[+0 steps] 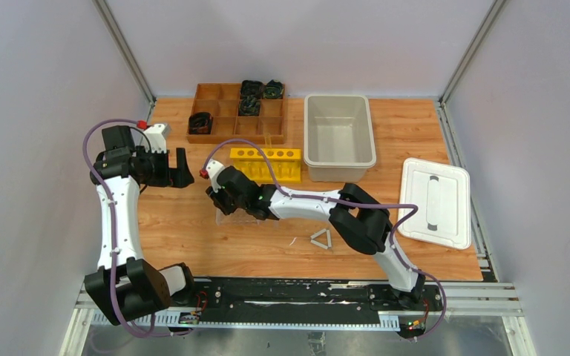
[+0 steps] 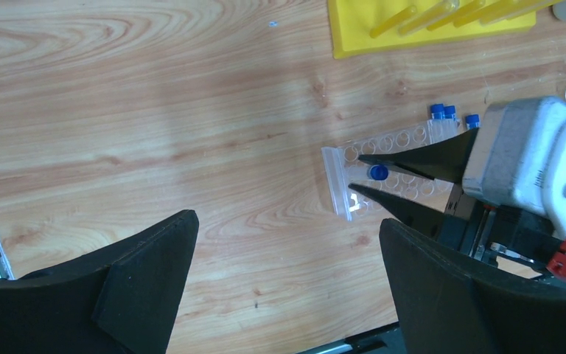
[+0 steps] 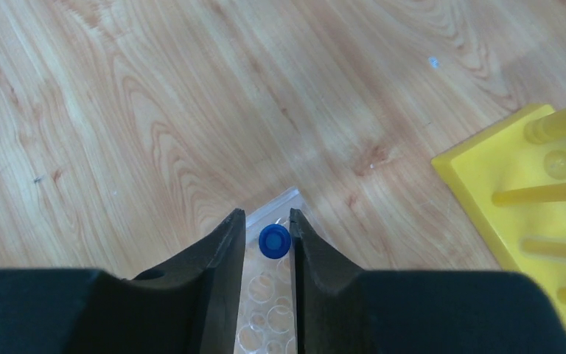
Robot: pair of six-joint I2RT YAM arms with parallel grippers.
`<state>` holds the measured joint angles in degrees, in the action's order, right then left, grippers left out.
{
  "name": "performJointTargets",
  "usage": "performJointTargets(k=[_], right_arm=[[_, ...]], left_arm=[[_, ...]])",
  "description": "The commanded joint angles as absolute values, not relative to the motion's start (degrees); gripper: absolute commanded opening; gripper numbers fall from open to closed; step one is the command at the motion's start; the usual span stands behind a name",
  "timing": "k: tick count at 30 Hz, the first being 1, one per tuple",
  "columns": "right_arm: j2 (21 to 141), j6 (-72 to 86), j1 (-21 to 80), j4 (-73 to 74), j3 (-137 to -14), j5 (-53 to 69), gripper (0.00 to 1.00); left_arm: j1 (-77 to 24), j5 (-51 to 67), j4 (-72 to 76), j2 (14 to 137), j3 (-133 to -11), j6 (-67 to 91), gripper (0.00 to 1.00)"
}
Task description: Organize the chemistry lab equipment
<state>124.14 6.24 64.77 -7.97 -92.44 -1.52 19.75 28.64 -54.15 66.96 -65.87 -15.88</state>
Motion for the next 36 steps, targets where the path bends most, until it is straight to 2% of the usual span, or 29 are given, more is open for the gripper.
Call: performJointTargets(k=[1,6,10,13,17,22,27,36], right_arm=[[123.6,5.7,65.7,-3.1,-95.1,2.1,0.37],[120.4,4.8,65.6,-2.6,-93.6,0.6,0.57],[115.0,6.3,65.4,-2.0,-91.6,-3.4,0.62],[110.0,9.8,64.9,0.5,-89.3,-6.6,0.61],[103.5,17.3,63.3,7.4,-83.7,-13.1,0.51],[98.9,25.4,61.1,13.2,-74.5,-14.4,0.42],[99.5,28.5,60.8,14.6,-69.9,-14.7,0.41],[106.6,30.2,58.8,15.8,-71.7,-14.1,0.42]], left_arm=[[20.2,30.0,-54.7,65.8,-67.4,-16.7,1.00],[20.2,31.2,-55.2,64.6,-67.3,-17.0,1.00],[20.2,31.2,-55.3,64.3,-67.4,-16.8,1.00],[20.2,31.3,-55.8,64.5,-68.0,-16.7,1.00],[20.2,31.8,-56.1,64.4,-68.3,-16.5,1.00],[20.2,32.9,-56.1,64.0,-67.8,-15.9,1.00],[20.2,33.3,-56.2,63.4,-67.5,-15.5,1.00],[20.1,33.3,-57.4,62.7,-68.1,-15.9,1.00]])
